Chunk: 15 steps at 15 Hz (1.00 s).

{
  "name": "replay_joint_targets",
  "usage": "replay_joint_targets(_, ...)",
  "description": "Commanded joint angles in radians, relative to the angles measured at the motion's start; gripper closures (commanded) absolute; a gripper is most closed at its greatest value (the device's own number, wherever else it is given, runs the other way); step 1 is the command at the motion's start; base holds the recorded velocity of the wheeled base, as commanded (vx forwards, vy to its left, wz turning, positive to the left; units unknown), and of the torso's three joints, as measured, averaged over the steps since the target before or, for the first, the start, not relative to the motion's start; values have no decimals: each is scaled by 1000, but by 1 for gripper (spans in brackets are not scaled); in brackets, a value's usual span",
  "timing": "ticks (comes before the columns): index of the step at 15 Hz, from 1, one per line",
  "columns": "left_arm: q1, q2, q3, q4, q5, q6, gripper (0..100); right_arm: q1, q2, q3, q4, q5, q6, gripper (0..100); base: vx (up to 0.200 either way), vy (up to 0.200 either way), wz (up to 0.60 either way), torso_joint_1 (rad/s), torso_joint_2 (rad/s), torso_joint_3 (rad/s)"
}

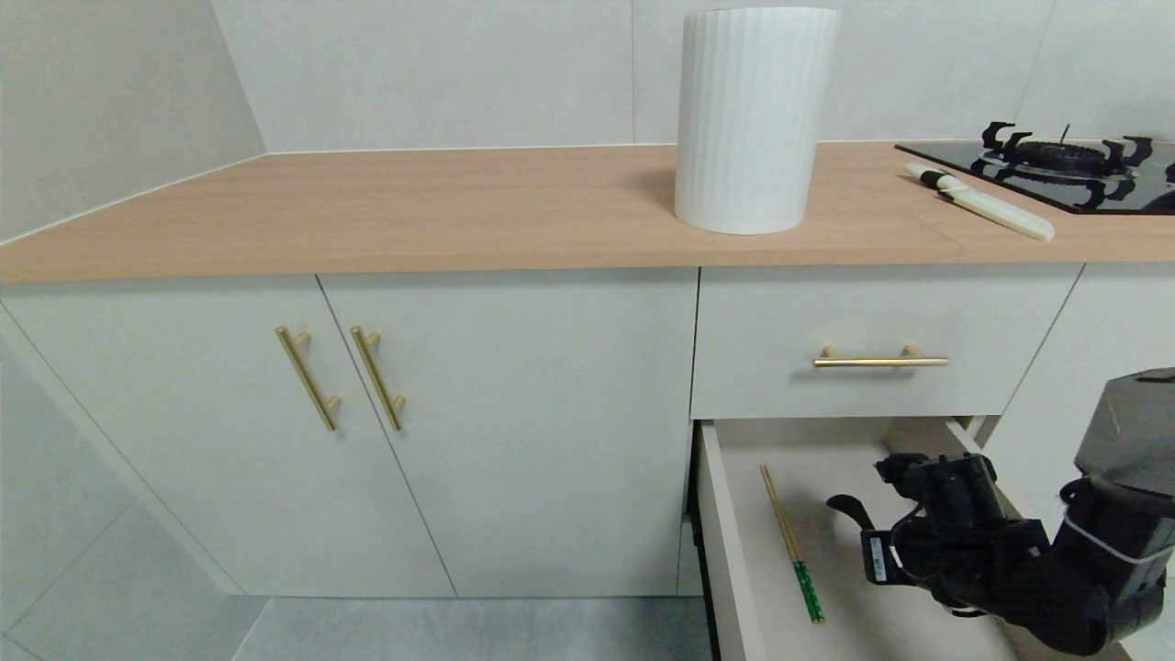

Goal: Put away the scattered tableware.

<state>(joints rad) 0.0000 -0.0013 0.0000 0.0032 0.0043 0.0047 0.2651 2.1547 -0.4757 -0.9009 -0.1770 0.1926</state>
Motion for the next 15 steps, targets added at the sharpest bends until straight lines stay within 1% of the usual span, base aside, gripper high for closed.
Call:
replay_joint_targets(1, 0, 1, 0, 0, 0, 0, 0, 0, 113, 3, -70, -24, 2, 100, 0, 0, 0, 0, 0, 0)
replay_joint_targets(3, 0, 1, 0, 0, 0, 0, 0, 0, 171, 5, -151, -62, 1, 100, 0, 0, 0, 0, 0, 0)
replay_joint_targets(5, 0, 1, 0, 0, 0, 0, 0, 0, 195, 5, -185, -64, -1, 100, 0, 0, 0, 0, 0, 0)
replay_joint_targets(15, 0, 1, 0, 0, 0, 0, 0, 0, 194, 3, -188, -67, 1, 100, 0, 0, 0, 0, 0, 0)
